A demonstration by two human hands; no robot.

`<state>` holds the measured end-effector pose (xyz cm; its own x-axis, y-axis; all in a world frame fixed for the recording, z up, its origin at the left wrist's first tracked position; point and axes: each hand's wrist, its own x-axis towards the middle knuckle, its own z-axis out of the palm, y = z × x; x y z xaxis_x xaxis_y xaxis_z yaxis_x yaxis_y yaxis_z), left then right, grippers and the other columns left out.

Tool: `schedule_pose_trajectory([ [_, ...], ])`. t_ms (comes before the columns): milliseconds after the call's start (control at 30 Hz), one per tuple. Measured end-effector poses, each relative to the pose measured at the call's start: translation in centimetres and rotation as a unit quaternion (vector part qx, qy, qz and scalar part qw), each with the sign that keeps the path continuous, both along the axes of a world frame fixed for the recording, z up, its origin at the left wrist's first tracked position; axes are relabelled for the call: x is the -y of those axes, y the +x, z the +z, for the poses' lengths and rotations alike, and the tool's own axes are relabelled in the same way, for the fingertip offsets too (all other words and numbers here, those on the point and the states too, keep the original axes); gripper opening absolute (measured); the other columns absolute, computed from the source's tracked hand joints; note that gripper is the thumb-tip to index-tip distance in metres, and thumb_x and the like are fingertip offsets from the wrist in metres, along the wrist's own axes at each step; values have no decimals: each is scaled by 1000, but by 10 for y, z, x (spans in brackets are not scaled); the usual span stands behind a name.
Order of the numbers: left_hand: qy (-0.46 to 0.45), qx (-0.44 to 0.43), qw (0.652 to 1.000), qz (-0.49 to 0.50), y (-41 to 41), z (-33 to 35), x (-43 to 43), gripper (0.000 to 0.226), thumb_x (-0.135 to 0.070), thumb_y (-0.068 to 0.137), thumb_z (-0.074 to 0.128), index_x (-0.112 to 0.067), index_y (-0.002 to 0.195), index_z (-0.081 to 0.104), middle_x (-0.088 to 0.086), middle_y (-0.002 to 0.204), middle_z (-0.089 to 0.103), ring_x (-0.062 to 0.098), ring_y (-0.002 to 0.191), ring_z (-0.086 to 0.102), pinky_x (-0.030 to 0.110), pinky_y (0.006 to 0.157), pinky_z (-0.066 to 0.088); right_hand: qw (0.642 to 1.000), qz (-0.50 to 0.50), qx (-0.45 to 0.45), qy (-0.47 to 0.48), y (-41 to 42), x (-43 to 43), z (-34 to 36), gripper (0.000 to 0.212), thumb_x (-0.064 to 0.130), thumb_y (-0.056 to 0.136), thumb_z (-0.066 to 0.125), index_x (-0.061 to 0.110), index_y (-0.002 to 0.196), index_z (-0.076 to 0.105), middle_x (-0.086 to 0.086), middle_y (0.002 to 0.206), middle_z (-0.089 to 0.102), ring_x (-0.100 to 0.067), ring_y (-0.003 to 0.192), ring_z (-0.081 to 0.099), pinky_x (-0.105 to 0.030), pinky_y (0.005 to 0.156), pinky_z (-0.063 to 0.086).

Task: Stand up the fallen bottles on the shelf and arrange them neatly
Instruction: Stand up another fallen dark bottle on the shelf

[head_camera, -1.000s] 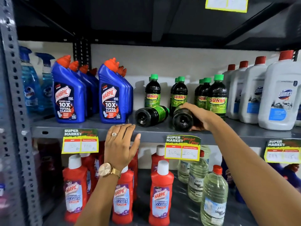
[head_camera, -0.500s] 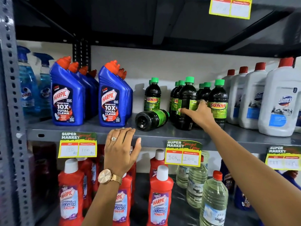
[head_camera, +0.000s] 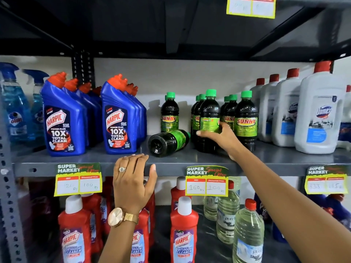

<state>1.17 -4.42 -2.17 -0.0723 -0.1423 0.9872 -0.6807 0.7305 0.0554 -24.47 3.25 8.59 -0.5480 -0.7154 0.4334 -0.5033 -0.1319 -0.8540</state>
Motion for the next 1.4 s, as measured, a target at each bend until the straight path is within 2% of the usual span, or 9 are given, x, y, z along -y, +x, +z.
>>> schedule_pose_trajectory([
  [67, 4, 2, 1000, 0, 0, 1, -1, 36, -32, 91, 47, -6, 100, 71, 9, 98, 72, 30, 94, 63, 40, 100, 36, 1000, 2, -11, -13, -3, -3, -1, 71, 28, 65, 87, 11, 125, 52, -6, 119, 66, -22, 109, 62, -26, 84, 49],
  [167, 11, 9, 1000, -1, 1, 1, -3, 35, -32, 91, 48, -6, 101, 71, 9, 100, 72, 29, 96, 62, 40, 100, 36, 993, -68, -98, -12, 0, -2, -1, 82, 39, 60, 89, 8, 123, 47, -4, 114, 62, -16, 96, 59, -23, 78, 48],
  [300, 21, 14, 1000, -5, 4, 2, -5, 35, -32, 92, 48, -6, 103, 70, 9, 102, 71, 30, 97, 62, 41, 100, 37, 991, -95, -96, 16, 1, -1, 0, 112, 52, 53, 89, 3, 139, 37, -13, 136, 52, -28, 123, 51, -40, 101, 45],
  [467, 26, 17, 999, -9, 4, 2, -6, 36, -32, 91, 48, -7, 103, 70, 9, 102, 72, 29, 98, 62, 41, 100, 37, 997, -67, -49, 4, -2, -7, -2, 74, 44, 59, 89, 7, 116, 60, -3, 102, 70, -14, 87, 63, -25, 69, 48],
  [667, 35, 17, 999, -12, 5, 2, -7, 38, -33, 92, 47, -6, 103, 71, 9, 102, 72, 30, 98, 63, 42, 101, 38, 991, -84, -98, 20, 2, -4, -1, 90, 52, 50, 90, 8, 122, 57, -8, 116, 67, -23, 107, 62, -36, 92, 51],
  [1100, 48, 27, 998, -5, 6, 1, -6, 39, -35, 93, 45, -7, 105, 70, 9, 104, 72, 29, 100, 63, 43, 102, 39, 979, -122, -156, 58, 8, -8, 0, 107, 60, 49, 86, 2, 128, 45, -16, 126, 58, -33, 117, 56, -42, 96, 48],
  [1233, 63, 50, 997, -5, 10, 5, -11, 40, -35, 93, 45, -6, 107, 70, 9, 106, 71, 29, 102, 63, 41, 102, 37, 966, -179, -185, -19, 18, -14, 4, 118, 71, 65, 70, -4, 146, 27, -22, 145, 40, -39, 134, 38, -47, 110, 33],
  [1300, 71, 65, 995, -5, 13, 5, -12, 41, -35, 93, 44, -6, 110, 69, 9, 108, 71, 29, 103, 63, 41, 102, 37, 938, -230, -239, -102, 28, -21, 6, 99, 69, 80, 55, -3, 144, 33, -20, 144, 41, -36, 128, 39, -43, 108, 30],
  [1400, 84, 68, 994, -3, 13, 5, -13, 42, -35, 94, 43, -6, 111, 68, 9, 109, 70, 29, 104, 62, 42, 103, 38, 885, -229, -320, -248, 55, -29, 14, 62, 54, 91, 53, 1, 123, 54, -14, 116, 57, -27, 98, 50, -39, 91, 40],
])
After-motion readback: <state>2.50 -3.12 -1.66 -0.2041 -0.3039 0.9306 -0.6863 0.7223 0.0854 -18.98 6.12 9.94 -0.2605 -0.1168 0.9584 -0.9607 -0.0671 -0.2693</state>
